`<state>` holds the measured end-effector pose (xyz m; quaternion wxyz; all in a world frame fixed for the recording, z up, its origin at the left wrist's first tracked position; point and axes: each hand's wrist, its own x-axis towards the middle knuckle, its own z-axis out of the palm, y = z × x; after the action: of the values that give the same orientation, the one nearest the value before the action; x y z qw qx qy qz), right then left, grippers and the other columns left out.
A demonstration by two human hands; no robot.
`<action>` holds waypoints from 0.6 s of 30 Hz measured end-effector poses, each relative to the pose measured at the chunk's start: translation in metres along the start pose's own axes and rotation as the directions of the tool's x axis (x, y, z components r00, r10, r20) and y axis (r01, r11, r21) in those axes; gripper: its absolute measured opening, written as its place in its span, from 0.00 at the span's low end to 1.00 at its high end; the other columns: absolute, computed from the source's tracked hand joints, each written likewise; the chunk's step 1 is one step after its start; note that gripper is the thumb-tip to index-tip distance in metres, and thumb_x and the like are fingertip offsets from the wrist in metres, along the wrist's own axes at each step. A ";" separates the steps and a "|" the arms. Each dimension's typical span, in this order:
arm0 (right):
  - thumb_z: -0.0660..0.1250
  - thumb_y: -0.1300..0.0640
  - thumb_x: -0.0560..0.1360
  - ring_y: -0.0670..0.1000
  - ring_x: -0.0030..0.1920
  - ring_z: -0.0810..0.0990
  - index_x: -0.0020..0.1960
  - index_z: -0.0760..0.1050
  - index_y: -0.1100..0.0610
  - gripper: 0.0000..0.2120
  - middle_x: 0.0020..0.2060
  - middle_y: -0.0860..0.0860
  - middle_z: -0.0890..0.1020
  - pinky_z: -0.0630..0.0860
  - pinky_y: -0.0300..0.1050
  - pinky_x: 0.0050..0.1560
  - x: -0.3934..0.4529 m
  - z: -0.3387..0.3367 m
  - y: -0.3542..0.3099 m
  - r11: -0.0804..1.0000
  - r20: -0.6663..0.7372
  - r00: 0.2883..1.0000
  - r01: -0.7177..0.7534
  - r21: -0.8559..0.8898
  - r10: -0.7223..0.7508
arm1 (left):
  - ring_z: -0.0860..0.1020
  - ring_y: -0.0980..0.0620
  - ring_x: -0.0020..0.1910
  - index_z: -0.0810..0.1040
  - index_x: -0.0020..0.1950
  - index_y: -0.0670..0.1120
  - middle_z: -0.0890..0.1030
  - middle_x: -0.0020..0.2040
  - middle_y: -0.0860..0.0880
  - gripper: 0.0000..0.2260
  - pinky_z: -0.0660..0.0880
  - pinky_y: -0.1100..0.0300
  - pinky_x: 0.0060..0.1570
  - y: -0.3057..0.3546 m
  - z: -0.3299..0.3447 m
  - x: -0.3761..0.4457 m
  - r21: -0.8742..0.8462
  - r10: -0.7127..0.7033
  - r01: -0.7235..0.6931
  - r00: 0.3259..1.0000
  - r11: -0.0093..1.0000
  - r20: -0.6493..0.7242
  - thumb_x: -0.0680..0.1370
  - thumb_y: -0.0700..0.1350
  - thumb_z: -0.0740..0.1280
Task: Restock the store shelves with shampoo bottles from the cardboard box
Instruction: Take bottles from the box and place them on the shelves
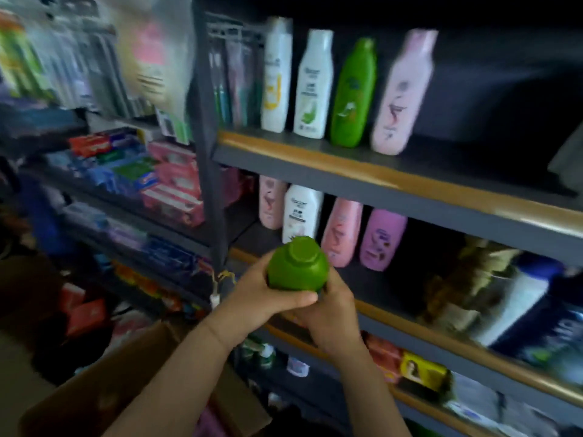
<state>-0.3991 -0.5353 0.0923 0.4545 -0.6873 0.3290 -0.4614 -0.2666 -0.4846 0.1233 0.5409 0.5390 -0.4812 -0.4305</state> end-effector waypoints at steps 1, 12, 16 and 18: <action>0.79 0.61 0.64 0.41 0.49 0.83 0.57 0.76 0.41 0.27 0.49 0.36 0.84 0.78 0.36 0.48 0.000 -0.013 0.004 1.000 -0.065 0.998 -0.006 -0.005 0.006 | 0.81 0.55 0.58 0.77 0.63 0.52 0.85 0.56 0.53 0.31 0.78 0.62 0.54 -0.004 0.010 0.009 0.014 0.017 -0.018 0.999 1.000 0.032 0.62 0.46 0.84; 0.80 0.39 0.53 0.51 0.53 0.79 0.62 0.72 0.47 0.40 0.54 0.49 0.80 0.80 0.54 0.54 0.041 -0.104 0.063 0.935 -0.414 0.884 -0.309 -0.173 0.215 | 0.44 0.56 0.80 0.83 0.49 0.54 0.52 0.80 0.60 0.06 0.58 0.53 0.76 -0.106 0.033 0.070 0.760 -0.105 -0.035 0.985 0.649 0.135 0.80 0.52 0.67; 0.83 0.47 0.57 0.55 0.55 0.78 0.61 0.71 0.52 0.37 0.56 0.53 0.77 0.81 0.57 0.51 0.061 -0.111 0.082 0.894 -0.429 0.862 -0.391 -0.219 0.272 | 0.47 0.56 0.80 0.79 0.36 0.50 0.53 0.80 0.61 0.12 0.61 0.58 0.72 -0.107 0.030 0.067 0.773 -0.084 -0.028 0.991 0.634 0.105 0.80 0.48 0.68; 0.83 0.48 0.60 0.56 0.54 0.78 0.62 0.71 0.55 0.37 0.56 0.54 0.76 0.82 0.57 0.50 0.068 -0.113 0.089 0.871 -0.438 0.849 -0.428 -0.240 0.296 | 0.53 0.56 0.80 0.78 0.34 0.50 0.56 0.80 0.61 0.14 0.63 0.57 0.70 -0.100 0.028 0.071 0.783 -0.083 -0.024 0.992 0.621 0.096 0.79 0.48 0.68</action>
<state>-0.4836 -0.6640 0.0505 0.3390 -0.5725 0.6095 -0.4310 -0.2771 -0.5636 0.0258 0.2149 0.7009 -0.6437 -0.2195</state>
